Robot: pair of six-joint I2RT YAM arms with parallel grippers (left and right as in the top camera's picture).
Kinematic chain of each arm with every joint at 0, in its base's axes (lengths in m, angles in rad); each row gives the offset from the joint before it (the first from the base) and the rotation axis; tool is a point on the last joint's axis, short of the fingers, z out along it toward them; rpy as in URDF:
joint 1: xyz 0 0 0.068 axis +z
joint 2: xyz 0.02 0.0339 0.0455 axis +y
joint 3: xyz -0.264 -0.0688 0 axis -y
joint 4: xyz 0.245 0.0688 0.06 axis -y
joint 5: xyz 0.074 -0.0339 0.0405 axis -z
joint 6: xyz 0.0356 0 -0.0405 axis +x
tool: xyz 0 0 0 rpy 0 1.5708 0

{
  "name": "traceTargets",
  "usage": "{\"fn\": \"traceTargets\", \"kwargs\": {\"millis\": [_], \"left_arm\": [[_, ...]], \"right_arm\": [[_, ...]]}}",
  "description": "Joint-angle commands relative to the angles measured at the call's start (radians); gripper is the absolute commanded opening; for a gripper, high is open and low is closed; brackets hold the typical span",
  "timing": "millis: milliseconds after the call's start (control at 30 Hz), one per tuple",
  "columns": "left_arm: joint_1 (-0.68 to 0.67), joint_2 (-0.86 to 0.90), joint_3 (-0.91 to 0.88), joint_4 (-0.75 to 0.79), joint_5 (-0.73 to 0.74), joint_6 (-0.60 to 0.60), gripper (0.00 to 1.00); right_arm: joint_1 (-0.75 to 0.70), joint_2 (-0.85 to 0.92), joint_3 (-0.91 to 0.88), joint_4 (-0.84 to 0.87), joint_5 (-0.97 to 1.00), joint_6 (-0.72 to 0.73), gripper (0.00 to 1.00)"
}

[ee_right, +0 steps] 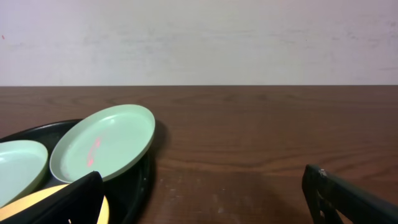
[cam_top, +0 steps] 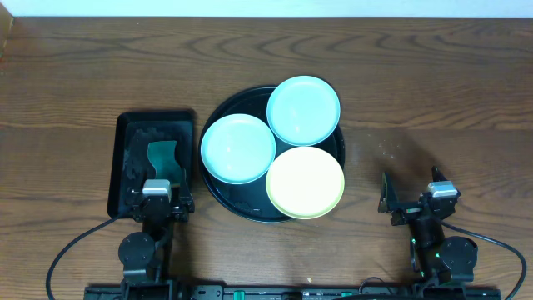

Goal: Clean dirty plates on tray and stack at the side
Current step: 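Move left gripper to the sponge and right gripper toward the top mint plate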

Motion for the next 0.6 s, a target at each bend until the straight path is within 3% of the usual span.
{"fn": "traceTargets", "kwargs": {"millis": [0, 567], "left_arm": [[-0.004, -0.005, -0.01, -0.044, 0.01, 0.006, 0.77], [-0.005, -0.005, -0.01, -0.041, 0.015, 0.004, 0.78]], "right_arm": [[0.002, -0.006, -0.001, -0.003, -0.005, 0.006, 0.99], [0.002, -0.006, -0.001, -0.001, 0.01, 0.003, 0.99]]}}
